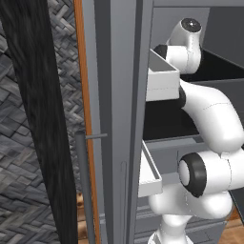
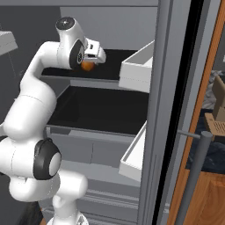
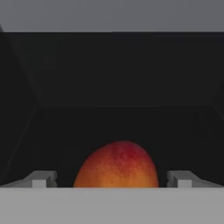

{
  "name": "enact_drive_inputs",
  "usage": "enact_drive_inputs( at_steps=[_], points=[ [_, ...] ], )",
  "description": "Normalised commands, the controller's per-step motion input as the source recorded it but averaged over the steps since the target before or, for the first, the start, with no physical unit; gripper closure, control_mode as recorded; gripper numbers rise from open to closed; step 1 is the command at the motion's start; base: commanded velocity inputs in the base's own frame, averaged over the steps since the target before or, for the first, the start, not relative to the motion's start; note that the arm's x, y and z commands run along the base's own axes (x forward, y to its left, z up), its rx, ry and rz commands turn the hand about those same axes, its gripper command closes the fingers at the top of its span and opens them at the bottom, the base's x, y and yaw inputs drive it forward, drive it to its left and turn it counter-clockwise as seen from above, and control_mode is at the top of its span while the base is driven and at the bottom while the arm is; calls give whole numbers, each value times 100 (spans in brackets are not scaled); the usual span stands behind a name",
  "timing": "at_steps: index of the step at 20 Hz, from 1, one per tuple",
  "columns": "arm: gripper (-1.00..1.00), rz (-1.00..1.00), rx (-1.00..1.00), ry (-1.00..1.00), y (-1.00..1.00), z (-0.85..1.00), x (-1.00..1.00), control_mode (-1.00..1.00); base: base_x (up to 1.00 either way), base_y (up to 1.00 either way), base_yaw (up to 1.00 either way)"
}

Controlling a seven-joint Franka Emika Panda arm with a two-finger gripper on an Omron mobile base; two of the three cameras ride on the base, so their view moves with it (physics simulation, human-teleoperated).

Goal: Retrieve the mango and kiwi from the fridge and place them into the bowl on the dining table.

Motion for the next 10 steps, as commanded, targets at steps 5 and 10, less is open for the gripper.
enact_drive_inputs(
  at_steps=[5,10],
  points=[
    [-100,-7,0,0,0,-36,-31,-100,0,0,0],
    [-100,-3,0,0,0,-36,-3,-100,0,0,0]
  ],
)
